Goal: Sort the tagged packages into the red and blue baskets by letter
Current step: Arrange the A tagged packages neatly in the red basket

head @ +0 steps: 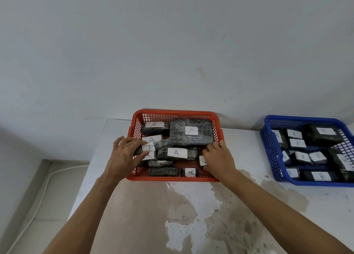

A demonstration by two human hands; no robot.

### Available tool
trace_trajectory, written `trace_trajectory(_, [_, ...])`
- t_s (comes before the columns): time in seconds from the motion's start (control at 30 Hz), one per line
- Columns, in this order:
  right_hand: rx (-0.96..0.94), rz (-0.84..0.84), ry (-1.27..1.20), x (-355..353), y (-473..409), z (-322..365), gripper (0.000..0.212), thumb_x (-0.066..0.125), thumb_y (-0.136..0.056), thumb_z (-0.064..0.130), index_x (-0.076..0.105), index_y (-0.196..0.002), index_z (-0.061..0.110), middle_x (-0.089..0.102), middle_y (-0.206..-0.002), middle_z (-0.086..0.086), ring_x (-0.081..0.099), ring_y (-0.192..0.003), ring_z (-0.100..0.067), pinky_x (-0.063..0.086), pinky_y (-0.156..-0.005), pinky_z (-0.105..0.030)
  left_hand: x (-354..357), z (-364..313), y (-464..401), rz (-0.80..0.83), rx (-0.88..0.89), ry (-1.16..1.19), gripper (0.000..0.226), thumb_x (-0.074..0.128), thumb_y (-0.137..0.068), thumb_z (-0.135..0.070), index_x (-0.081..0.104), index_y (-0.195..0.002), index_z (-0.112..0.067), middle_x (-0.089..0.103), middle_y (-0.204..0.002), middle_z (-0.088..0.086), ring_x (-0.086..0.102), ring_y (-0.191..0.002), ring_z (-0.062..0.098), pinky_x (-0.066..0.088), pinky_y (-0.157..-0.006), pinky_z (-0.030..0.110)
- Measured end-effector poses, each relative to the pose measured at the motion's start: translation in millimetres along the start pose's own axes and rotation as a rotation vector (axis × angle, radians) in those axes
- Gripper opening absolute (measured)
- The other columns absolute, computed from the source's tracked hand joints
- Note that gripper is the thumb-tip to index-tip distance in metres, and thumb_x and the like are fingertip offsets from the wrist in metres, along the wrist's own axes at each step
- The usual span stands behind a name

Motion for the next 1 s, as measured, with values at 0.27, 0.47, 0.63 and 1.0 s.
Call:
trace_trajectory(0.27, [0.080,-0.001,-0.022,3,4,-1,0.044,0.067,-0.088,0.047,0.058,-0.121,0.018,0.067,-0.121,-0.003,0.053,-0.111,-0.025,0.031,-0.100,-0.037,4,-1,-2,-0.014,0.007,-0.007,0.055,0.039,-0.089,-0.062,0.063,-0.118,-0.021,0.068,-0.114,0.003,0.051,-0.115,0.018,0.029,-0.107,0.044])
trace_trajectory(0.47, [0.128,0.004,-0.034,2,-1,4,0.036,0.066,-0.092,0.038,0.057,-0.123,0.023,0.069,-0.116,-0.002,0.055,-0.110,-0.025,0.031,-0.101,-0.039,6,2,0,-0.023,0.007,-0.017,0.054,0.041,-0.088,-0.062,0.063,-0.118,-0.022,0.068,-0.113,0.003,0.050,-0.113,0.017,0.032,-0.105,0.045])
trace_trajectory(0.63, [0.085,0.016,-0.076,2,0,3,0.045,0.069,-0.088,0.041,0.055,-0.126,0.022,0.065,-0.123,-0.002,0.054,-0.114,-0.025,0.031,-0.102,-0.038,8,3,2,-0.018,-0.005,-0.011,0.056,0.039,-0.087,-0.064,0.062,-0.117,-0.023,0.068,-0.114,0.003,0.050,-0.113,0.017,0.031,-0.104,0.043])
trace_trajectory(1.0, [-0.174,0.210,-0.759,-19,-19,61,0.033,0.071,-0.087,0.047,0.068,-0.116,0.032,0.070,-0.110,0.007,0.062,-0.096,-0.012,0.054,-0.082,-0.034,-6,2,4,-0.041,-0.013,0.006,0.052,0.040,-0.090,-0.060,0.061,-0.120,-0.023,0.066,-0.115,0.001,0.050,-0.114,0.020,0.031,-0.105,0.044])
Point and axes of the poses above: each hand's wrist, its own y-axis away from the middle knuckle, its own x-axis out of the palm, z = x × y, the point moved 6 cm from there along -y, towards the middle knuckle
